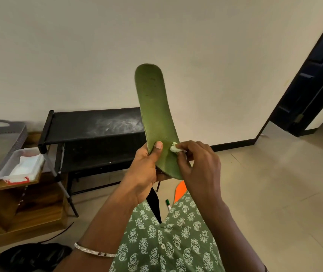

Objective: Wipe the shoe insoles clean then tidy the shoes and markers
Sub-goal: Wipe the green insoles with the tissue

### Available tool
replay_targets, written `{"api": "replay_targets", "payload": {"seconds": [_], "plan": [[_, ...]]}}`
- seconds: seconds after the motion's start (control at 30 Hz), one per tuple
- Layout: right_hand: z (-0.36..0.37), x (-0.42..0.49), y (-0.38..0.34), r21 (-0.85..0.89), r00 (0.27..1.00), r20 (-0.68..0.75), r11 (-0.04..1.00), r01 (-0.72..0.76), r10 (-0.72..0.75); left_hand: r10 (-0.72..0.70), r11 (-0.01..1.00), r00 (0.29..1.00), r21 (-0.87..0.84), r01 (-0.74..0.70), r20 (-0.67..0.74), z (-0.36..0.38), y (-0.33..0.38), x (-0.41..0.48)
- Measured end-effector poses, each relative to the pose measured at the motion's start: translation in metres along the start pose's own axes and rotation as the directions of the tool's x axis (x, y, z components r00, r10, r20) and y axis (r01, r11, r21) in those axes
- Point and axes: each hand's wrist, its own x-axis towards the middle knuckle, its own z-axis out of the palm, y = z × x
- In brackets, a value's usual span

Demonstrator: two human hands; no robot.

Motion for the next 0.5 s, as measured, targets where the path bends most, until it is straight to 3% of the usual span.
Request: {"api": "replay_targets", "payload": {"seconds": [0.23, 0.4, 0.5], "plan": [[-0.020, -0.020, -0.018, 0.026, 0.984, 0.175, 0.999, -0.040, 0.035, -0.022, 1.000, 0.999, -0.016, 0.021, -0.034, -0.003, -0.001, 0.001], [-0.007, 0.000, -0.005, -0.056, 0.995, -0.009, 0.994, -0.098, 0.097, -0.016, 1.000, 0.999, -0.026, 0.016, -0.035, 0.001, 0.001, 0.001], [0.000, 0.001, -0.002, -0.044, 0.993, -0.017, 0.993, -0.114, 0.113, -0.008, 1.000, 0.999, -0.030, 0.007, -0.053, -0.002, 0.003, 0.002]]}}
